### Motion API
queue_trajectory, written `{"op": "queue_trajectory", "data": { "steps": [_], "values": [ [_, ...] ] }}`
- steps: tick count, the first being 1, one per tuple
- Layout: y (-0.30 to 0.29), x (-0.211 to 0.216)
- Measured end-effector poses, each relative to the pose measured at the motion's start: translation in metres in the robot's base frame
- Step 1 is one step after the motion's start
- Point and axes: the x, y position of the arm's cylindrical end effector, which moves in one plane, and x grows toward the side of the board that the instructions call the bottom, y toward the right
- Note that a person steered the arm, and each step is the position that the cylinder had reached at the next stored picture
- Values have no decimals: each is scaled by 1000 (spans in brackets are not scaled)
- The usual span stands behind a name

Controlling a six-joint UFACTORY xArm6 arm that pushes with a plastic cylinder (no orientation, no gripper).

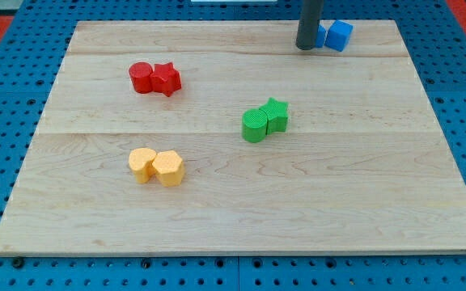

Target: Move your arm towards center

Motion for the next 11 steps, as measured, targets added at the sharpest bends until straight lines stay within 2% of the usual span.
{"op": "queue_trajectory", "data": {
  "steps": [1,2,3,4,7,8,10,11],
  "values": [
    [30,22],
    [46,72],
    [41,115],
    [25,134],
    [29,134],
    [22,99],
    [-69,97],
    [-171,118]
  ]
}}
